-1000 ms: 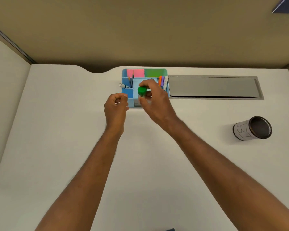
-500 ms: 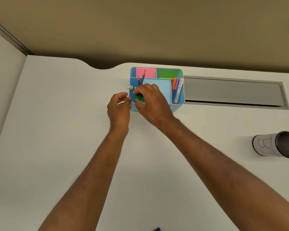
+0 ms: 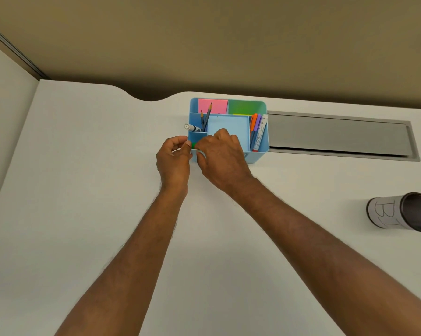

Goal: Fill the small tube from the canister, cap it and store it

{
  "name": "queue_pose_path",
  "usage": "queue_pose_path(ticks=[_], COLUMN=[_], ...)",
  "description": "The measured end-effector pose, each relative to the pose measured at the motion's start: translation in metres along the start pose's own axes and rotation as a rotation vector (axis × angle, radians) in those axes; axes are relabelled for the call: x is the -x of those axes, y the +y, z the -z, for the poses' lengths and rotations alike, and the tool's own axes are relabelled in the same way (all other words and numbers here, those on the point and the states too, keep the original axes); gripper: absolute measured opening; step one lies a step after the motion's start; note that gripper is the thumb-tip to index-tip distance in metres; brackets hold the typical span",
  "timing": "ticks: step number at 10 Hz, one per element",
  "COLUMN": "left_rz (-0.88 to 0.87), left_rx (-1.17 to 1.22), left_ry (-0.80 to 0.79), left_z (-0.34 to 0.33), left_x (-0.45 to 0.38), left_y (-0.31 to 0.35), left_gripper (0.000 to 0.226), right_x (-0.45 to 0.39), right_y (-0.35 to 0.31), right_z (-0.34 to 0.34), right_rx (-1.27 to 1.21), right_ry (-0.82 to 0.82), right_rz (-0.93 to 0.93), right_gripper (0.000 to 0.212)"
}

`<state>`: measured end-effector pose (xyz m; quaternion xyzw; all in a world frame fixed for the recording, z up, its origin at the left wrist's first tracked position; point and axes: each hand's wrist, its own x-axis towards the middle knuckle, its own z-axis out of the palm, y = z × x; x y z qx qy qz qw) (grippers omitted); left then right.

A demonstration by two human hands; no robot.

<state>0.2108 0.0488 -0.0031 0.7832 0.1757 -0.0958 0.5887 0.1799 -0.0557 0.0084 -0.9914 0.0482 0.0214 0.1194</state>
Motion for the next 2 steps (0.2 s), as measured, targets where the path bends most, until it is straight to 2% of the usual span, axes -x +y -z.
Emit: queue_pose_path(ticks=[1, 2], left_rz=[-0.006, -0.039], left_rx=[0.001, -0.08], left_ry=[0.012, 0.072], left_z=[0.001, 0.006], left_x=[0.002, 0.01], left_y=[0.002, 0.01], left_gripper=[0.028, 0.03], right_x=[0.003, 0.018], right_y=[0.002, 0.01], right_z=[0.002, 0.017], right_rx=[-0.045, -0.128], right_ry=[-0.014, 0.048], right_rz=[0.042, 0.02], right_gripper=[0.036, 0.041])
